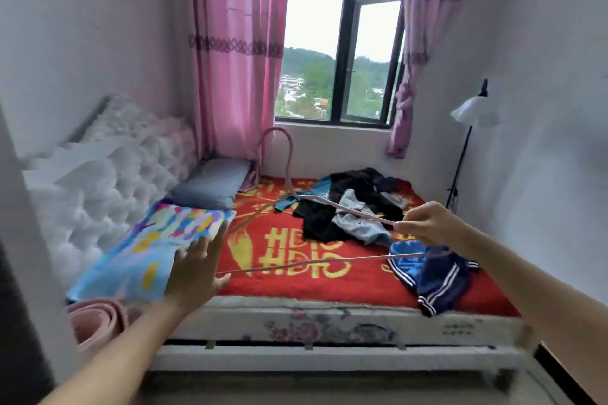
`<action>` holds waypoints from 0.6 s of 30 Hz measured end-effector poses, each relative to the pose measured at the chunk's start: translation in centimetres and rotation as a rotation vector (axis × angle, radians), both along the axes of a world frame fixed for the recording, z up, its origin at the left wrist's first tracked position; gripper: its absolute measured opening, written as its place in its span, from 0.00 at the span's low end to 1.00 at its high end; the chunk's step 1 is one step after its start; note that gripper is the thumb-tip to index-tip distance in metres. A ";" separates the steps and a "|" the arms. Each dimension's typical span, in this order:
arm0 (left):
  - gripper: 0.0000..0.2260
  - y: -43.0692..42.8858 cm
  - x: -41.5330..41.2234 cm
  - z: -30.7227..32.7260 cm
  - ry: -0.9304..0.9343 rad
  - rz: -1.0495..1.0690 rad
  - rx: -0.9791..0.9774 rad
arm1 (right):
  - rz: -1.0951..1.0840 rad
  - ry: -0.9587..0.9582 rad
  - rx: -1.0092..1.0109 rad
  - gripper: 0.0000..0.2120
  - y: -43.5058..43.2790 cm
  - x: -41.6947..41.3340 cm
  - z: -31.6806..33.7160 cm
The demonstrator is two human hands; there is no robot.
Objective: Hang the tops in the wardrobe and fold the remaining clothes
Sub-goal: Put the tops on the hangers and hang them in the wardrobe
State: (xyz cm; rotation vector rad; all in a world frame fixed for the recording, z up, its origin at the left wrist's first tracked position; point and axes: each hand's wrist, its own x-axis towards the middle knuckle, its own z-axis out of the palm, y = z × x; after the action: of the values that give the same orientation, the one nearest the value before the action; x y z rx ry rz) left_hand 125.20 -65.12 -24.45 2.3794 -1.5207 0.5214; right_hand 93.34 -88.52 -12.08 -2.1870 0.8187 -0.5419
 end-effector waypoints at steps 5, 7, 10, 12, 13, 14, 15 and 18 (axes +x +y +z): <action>0.57 -11.3 -4.8 -1.4 -0.050 -0.167 0.046 | -0.167 -0.027 -0.007 0.20 -7.8 -8.1 -3.0; 0.57 -14.1 -6.4 -2.7 -0.032 -0.239 0.094 | -0.215 0.002 -0.039 0.22 -9.8 -10.8 -4.8; 0.56 -18.2 -8.4 -5.0 -0.032 -0.350 0.085 | -0.321 0.071 -0.098 0.20 -12.8 -13.9 -7.8; 0.55 -20.7 -9.4 -6.3 -0.007 -0.399 0.072 | -0.386 0.133 -0.126 0.19 -14.8 -15.2 -10.3; 0.54 -21.4 -9.7 -6.6 -0.001 -0.400 0.057 | -0.409 0.168 -0.123 0.20 -15.2 -15.4 -11.4; 0.53 -22.5 -9.9 -7.1 0.004 -0.402 0.045 | -0.438 0.200 -0.109 0.19 -16.0 -15.6 -12.4; 0.52 -24.2 -9.9 -7.7 0.012 -0.414 0.031 | -0.468 0.213 -0.093 0.19 -17.3 -15.5 -13.4; 0.51 -27.8 -9.5 -9.2 0.041 -0.419 0.028 | -0.512 0.242 -0.044 0.16 -20.3 -14.8 -15.3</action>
State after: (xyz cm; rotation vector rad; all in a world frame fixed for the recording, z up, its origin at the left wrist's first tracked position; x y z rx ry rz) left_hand 115.66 -92.92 -33.69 1.9887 -1.9438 0.3526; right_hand 78.51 -108.81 -27.37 -2.1038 1.5304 -0.5458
